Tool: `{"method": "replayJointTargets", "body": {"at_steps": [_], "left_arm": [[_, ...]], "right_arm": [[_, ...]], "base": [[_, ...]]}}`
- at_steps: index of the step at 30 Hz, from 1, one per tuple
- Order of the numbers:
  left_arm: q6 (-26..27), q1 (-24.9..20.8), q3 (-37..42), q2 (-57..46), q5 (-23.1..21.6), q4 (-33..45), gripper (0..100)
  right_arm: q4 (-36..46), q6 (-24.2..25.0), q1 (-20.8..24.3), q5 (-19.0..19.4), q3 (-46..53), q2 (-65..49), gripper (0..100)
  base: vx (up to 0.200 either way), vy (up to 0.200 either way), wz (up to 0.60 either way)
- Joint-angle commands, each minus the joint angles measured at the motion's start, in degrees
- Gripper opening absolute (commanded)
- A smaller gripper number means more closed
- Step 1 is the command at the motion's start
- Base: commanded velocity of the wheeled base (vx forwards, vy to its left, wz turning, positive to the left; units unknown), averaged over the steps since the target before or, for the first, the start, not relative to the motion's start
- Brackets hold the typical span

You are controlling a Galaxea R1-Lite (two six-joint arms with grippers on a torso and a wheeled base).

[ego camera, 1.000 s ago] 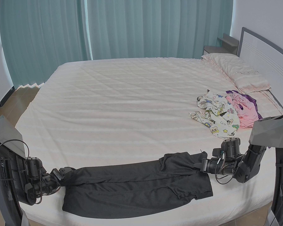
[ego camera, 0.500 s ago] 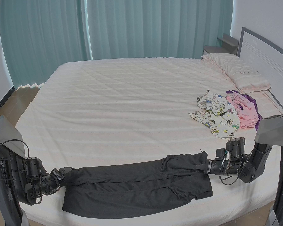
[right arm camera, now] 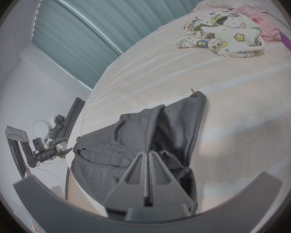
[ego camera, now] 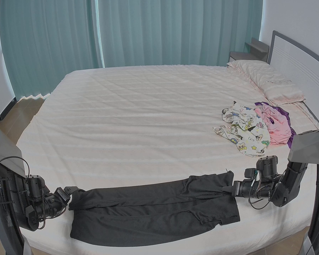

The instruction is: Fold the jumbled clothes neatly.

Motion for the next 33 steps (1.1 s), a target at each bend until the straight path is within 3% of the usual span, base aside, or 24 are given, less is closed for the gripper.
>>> {"method": "replayJointTargets", "body": {"at_steps": [1,2,3,14,20,25,33], "left_arm": [[-0.1,0.1,0.8,-3.1,0.0,-1.0,100],[-0.1,0.1,0.9,-3.7,0.0,-1.0,100],[-0.1,0.1,1.0,-4.0,0.0,-1.0,100],[-0.3,-0.6,1.2,-4.2,-0.1,-1.0,100],[-0.1,-1.1,1.6,-4.0,-0.1,-1.0,100],[0.3,-1.2,0.8,-4.0,0.2,-1.0,100],[0.1,-2.0,-3.0,-3.8,6.1,-0.8,100]], "right_arm": [[0.0,-0.1,0.1,0.0,0.0,0.6,0],[0.0,-0.2,0.1,0.0,0.0,0.7,0],[0.0,-0.2,0.2,0.0,0.0,0.8,100],[-1.3,0.2,-0.2,-0.2,-0.4,1.0,100],[-1.7,0.4,-1.9,-0.4,-1.6,0.8,100],[-1.7,0.9,-2.6,-0.4,-2.6,1.0,100],[-2.2,2.7,-2.6,-1.0,-3.3,1.0,100]], "base": [[0.000,0.000,0.00],[0.000,0.000,0.00],[0.000,0.000,0.00],[0.000,0.000,0.00],[-0.200,0.000,0.00],[0.000,0.000,0.00],[0.000,0.000,0.00]]}}
